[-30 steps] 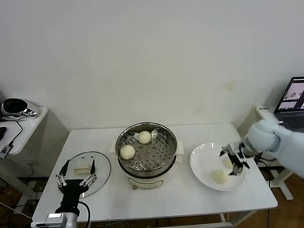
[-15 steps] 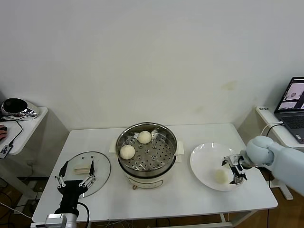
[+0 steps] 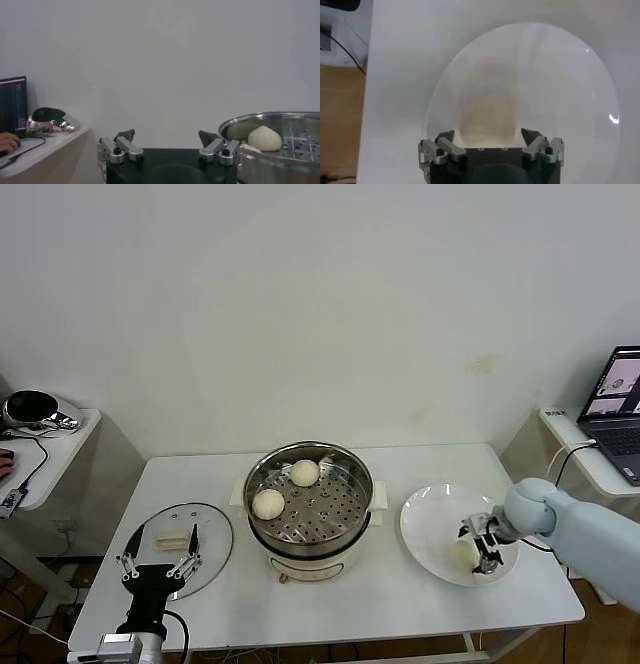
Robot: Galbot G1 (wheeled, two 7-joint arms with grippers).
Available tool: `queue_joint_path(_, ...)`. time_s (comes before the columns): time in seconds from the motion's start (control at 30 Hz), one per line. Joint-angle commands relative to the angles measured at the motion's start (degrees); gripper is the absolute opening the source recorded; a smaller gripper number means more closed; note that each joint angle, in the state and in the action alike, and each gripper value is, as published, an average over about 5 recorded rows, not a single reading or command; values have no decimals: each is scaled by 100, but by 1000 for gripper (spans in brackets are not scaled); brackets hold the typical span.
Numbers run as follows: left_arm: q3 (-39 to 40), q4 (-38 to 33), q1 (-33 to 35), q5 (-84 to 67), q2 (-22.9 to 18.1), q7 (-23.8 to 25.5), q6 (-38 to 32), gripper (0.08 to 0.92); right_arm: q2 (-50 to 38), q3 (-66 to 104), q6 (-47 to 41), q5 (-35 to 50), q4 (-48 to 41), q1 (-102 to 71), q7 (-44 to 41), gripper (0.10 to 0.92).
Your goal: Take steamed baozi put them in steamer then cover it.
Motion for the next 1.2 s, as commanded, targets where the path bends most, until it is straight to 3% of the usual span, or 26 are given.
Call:
queue_joint_path(0.03, -2, 3, -3, -2, 2, 0, -4, 823, 149, 31, -9, -6, -137, -22, -21, 672)
queue_joint_path(0.27, -11, -20, -3, -9, 13, 0, -9, 823, 62, -102, 8, 168, -93, 381, -67, 526)
queue_joint_path(0.73, 22, -58, -16, -30, 69, 17, -51, 823, 11, -939, -119, 1427, 163, 3230, -367, 525)
queue_joint_path(0.93, 20, -61, -57, -37, 88, 7, -55, 823, 745, -1764, -163, 2045, 364, 4670, -343, 526)
queue_joint_path(1.2, -29, -50, -121, -43, 119, -6, -57, 823, 1932, -2449, 286, 2695, 670, 4791, 22, 526)
